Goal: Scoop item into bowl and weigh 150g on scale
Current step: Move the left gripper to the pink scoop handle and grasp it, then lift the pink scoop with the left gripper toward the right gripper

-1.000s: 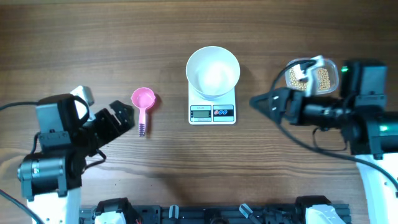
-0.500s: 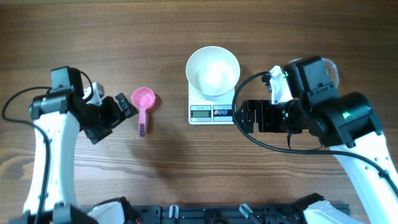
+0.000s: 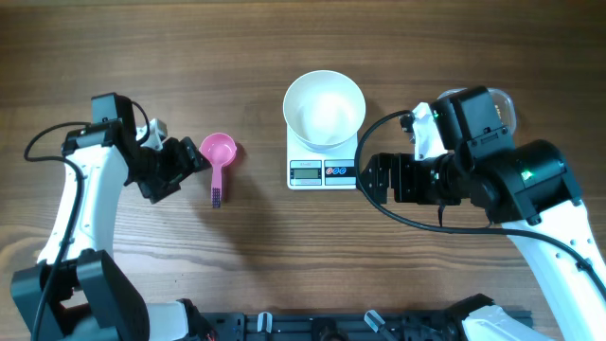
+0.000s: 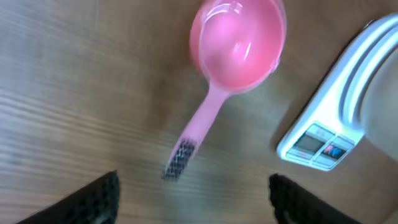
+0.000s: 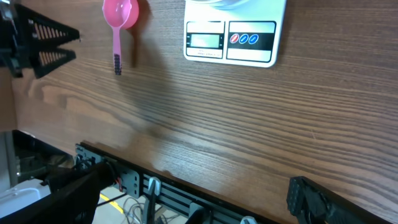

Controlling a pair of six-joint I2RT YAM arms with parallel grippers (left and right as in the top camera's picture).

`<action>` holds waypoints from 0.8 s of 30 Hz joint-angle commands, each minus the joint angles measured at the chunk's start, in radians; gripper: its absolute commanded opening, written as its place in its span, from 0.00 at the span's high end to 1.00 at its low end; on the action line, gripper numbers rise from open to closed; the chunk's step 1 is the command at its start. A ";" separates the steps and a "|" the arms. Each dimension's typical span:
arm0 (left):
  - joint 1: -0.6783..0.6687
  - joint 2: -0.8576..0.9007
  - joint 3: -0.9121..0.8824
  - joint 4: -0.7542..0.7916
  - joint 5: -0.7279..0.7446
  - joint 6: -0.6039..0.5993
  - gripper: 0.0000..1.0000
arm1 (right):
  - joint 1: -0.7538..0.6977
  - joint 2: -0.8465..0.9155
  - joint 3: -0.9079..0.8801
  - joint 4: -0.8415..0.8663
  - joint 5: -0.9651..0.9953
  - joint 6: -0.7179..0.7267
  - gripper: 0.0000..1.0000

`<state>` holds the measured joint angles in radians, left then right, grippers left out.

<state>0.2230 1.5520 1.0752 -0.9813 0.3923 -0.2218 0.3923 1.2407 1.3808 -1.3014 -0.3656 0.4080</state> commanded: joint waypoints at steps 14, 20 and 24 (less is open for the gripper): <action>-0.054 0.197 -0.103 0.269 0.205 0.109 0.31 | 0.004 0.010 0.019 -0.002 -0.028 0.010 0.00; -0.057 0.245 -0.103 0.288 0.156 0.114 0.30 | 0.004 0.010 0.019 0.000 -0.028 0.011 0.00; -0.057 0.245 -0.103 0.313 0.153 0.114 0.36 | 0.004 0.010 0.019 -0.001 -0.028 0.011 0.00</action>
<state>0.1684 1.7893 0.9787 -0.6807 0.5529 -0.1314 0.3923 1.2411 1.3808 -1.3018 -0.3771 0.4080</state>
